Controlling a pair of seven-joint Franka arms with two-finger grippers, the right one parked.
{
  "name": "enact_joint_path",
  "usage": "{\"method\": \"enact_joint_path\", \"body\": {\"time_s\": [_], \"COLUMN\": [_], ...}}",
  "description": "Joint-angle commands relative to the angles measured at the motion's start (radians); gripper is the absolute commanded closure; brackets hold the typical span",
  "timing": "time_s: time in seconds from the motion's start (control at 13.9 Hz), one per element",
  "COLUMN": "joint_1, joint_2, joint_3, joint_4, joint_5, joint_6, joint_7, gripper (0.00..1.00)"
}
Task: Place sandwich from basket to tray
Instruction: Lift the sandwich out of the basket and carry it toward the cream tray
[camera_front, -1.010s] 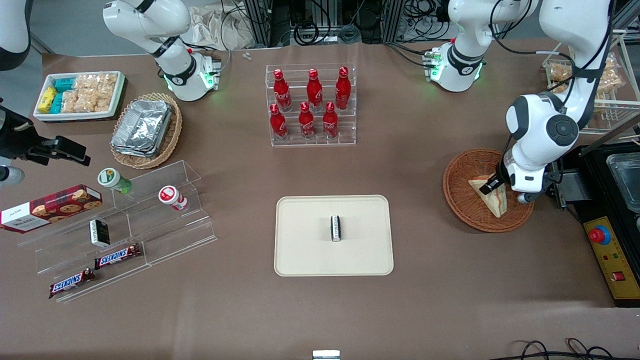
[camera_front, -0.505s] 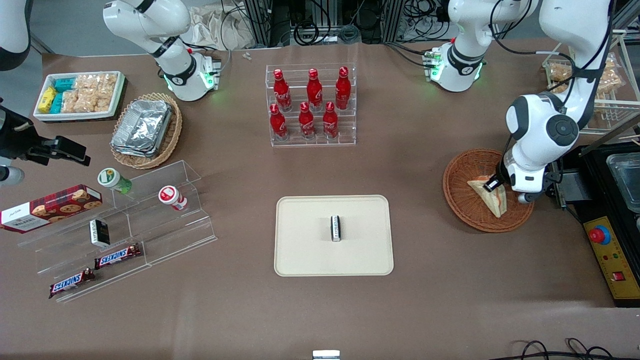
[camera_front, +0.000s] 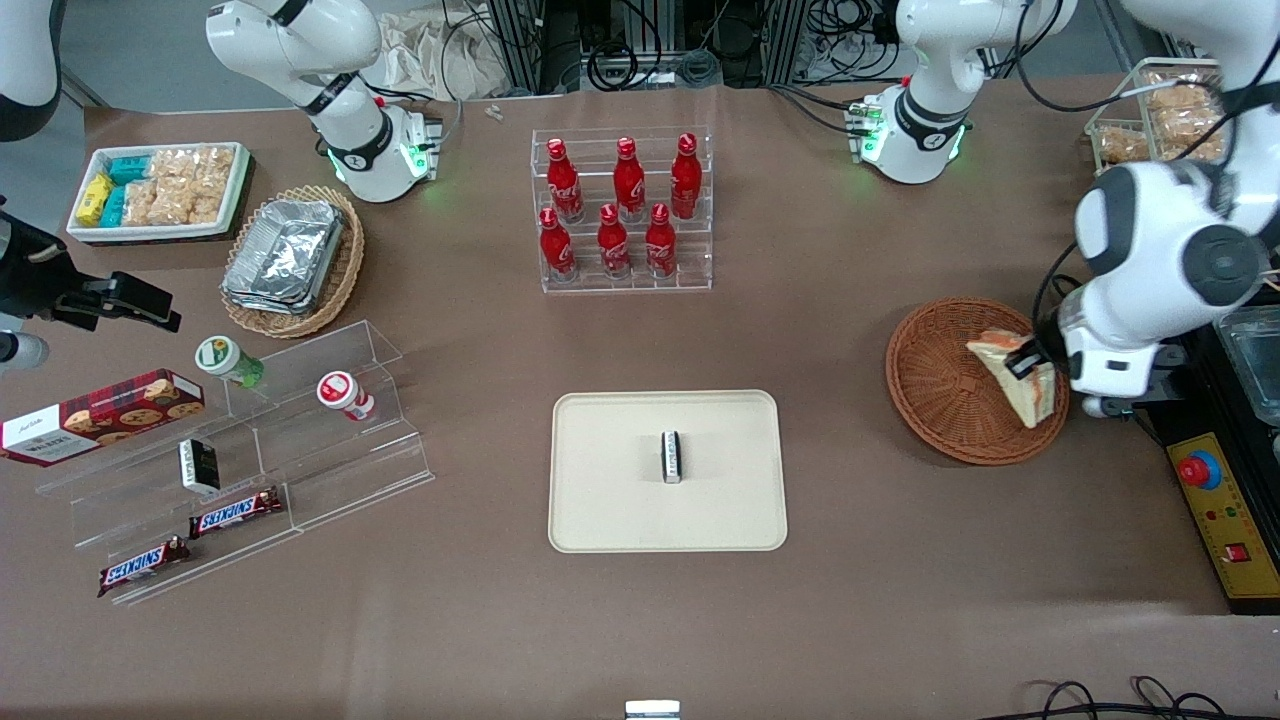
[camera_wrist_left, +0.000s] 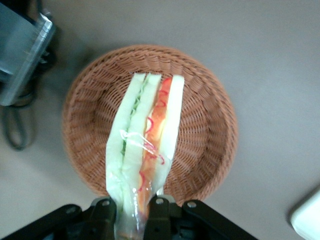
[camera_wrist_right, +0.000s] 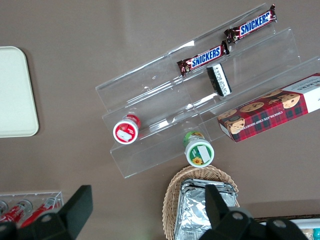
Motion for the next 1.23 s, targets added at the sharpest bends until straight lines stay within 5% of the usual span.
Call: {"method": "enact_joint_path", "body": {"time_s": [0.0, 0.29, 0.65, 0.87, 1.15], "joint_1": [-0.006, -0.006, -0.022, -0.135, -0.227], "joint_2": [0.039, 0.096, 0.21, 0.321, 0.508], "joint_3": [-0.019, -0.13, -0.374, -0.395, -0.395], "joint_4": [0.276, 0.51, 0.556, 0.553, 0.544], "joint_5": [0.014, 0.002, 0.008, 0.02, 0.161], "joint_6": [-0.223, -0.262, -0.247, -0.118, 0.032], "joint_7": [0.104, 0.135, 0.07, -0.044, -0.11], "gripper": [1.0, 1.0, 1.0, 1.0, 1.0]}}
